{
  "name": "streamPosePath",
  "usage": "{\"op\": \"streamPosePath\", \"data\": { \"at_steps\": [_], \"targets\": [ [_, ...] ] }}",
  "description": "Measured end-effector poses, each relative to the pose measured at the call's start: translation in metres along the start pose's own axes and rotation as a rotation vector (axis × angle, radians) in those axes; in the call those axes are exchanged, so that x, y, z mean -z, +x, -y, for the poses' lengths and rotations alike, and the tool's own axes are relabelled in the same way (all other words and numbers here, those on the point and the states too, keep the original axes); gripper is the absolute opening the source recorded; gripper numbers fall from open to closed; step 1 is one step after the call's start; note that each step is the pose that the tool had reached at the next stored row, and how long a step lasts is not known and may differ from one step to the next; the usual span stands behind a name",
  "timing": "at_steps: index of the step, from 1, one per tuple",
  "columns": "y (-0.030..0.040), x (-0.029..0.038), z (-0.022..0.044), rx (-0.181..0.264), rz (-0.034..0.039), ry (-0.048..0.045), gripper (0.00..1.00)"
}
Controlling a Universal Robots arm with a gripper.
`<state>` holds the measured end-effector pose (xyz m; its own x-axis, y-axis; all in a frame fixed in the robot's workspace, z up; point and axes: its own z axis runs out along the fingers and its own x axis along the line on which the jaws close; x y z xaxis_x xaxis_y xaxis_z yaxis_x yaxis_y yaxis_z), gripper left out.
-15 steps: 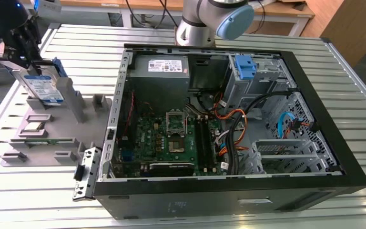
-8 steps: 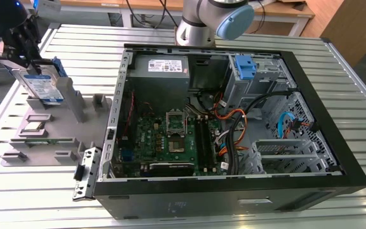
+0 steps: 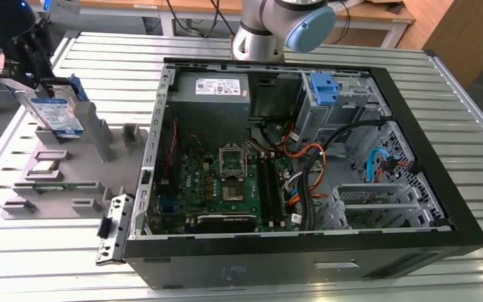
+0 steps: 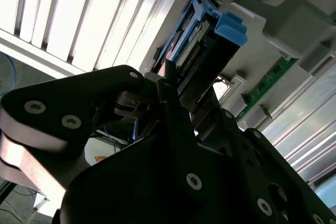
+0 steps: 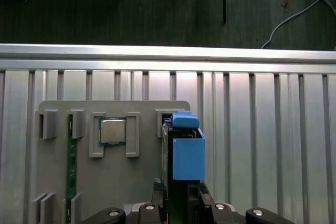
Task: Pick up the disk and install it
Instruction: 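Pick up the disk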
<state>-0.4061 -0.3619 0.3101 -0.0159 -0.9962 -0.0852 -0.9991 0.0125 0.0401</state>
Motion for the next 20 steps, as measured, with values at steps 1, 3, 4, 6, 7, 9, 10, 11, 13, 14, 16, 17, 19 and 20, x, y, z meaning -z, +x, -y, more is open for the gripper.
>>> {"op": "streamPosePath", "data": {
  "at_steps": [1, 3, 4, 6, 7, 9, 10, 11, 13, 14, 16, 17, 19, 20],
  "targets": [
    [0.0000, 0.0006, -0.0001, 0.000, -0.0003, -0.0005, 0.35],
    [-0.0002, 0.0024, -0.0001, 0.000, -0.0001, -0.0003, 0.35],
    [-0.0003, 0.0034, -0.0001, 0.000, 0.0000, -0.0001, 0.35],
    [-0.0003, 0.0041, -0.0002, 0.000, 0.0000, 0.0001, 0.35],
    [-0.0003, 0.0041, -0.0001, 0.000, -0.0004, 0.0003, 0.35],
    [-0.0004, 0.0043, -0.0002, -0.001, -0.0099, 0.0000, 0.35],
    [-0.0004, 0.0043, -0.0002, -0.001, -0.0147, 0.0002, 0.35],
    [-0.0004, 0.0043, -0.0002, -0.001, -0.0204, 0.0002, 0.35],
    [-0.0003, 0.0043, -0.0002, -0.001, -0.0216, 0.0002, 0.35],
    [-0.0003, 0.0043, -0.0002, -0.001, -0.0216, 0.0002, 0.35],
    [-0.0003, 0.0043, -0.0002, 0.000, -0.0121, 0.0001, 0.35],
    [-0.0004, 0.0043, -0.0002, 0.000, -0.0024, -0.0001, 0.35],
    [-0.0004, 0.0042, -0.0002, 0.000, 0.0066, -0.0001, 0.35],
    [-0.0004, 0.0043, -0.0002, 0.000, 0.0066, -0.0001, 0.35]
  ]
}}
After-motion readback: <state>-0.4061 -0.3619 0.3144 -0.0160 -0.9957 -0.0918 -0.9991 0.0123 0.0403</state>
